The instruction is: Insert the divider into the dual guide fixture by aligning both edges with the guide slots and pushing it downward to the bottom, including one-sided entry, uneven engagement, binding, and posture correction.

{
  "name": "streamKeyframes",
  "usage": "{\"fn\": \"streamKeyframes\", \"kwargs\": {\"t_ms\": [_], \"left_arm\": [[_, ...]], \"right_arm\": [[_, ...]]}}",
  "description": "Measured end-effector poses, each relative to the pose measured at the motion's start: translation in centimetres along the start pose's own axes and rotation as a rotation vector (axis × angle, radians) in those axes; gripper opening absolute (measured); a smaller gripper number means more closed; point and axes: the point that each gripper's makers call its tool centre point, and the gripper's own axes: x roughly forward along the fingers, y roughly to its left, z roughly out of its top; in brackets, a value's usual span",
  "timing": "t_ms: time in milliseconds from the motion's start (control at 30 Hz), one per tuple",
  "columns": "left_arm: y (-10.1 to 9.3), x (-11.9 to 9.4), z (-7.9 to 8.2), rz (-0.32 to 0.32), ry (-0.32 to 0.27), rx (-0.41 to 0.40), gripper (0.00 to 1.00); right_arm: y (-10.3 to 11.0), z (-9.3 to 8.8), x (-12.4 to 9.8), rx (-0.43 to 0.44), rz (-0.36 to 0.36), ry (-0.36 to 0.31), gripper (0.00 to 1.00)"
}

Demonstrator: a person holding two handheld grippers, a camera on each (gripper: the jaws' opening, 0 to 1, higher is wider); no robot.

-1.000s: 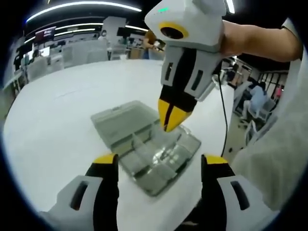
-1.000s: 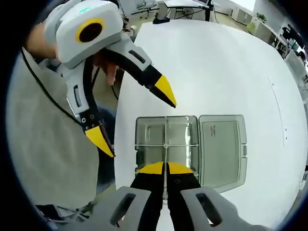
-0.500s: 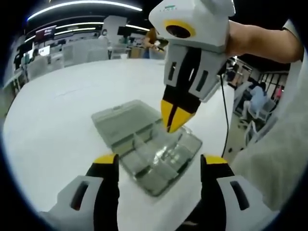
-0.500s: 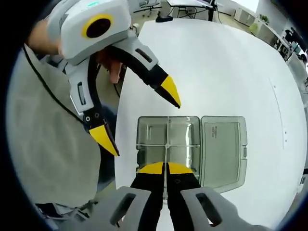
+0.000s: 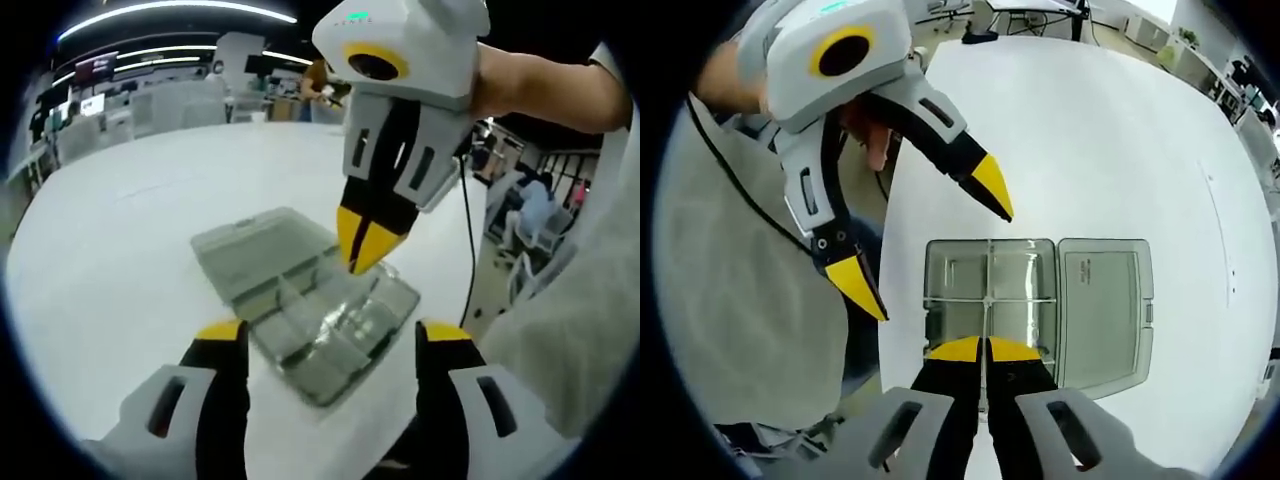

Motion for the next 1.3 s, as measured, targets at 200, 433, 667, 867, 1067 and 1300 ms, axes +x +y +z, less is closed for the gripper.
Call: {"fn": "streamKeyframes", "kwargs": {"t_ms": [200, 433, 667, 867, 1067, 1300], "left_arm": [[0.13, 0.00, -0.05, -0.002, -0.001, 0.001, 0.65], [0.31, 0.11, -0.17, -0.003, 0.001, -0.001, 0.64], [0.29, 0.18, -0.16, -0.005, 0.000, -0.002, 0.64], [0.36, 0.07, -0.10, -0.002, -0.001, -0.002, 0.64], [0.41, -0.09, -0.05, 0.000, -0.001, -0.001, 0.63], [0.35, -0.07, -0.06, -0.001, 0.003, 0.002, 0.63]], "right_arm": [[0.00, -0.02, 0.02, -0.003, -0.002, 0.007, 0.00], [-0.05, -0.02, 0.05, -0.002, -0.006, 0.013, 0.00], [-0.05, 0.04, 0.16, -0.010, -0.008, 0.020, 0.00], [-0.15, 0.17, 0.16, -0.020, -0.018, 0.025, 0.00], [0.27, 0.31, -0.06, -0.028, -0.018, 0.029, 0.00], [0.27, -0.05, 0.00, -0.013, -0.019, 0.042, 0.00]]}}
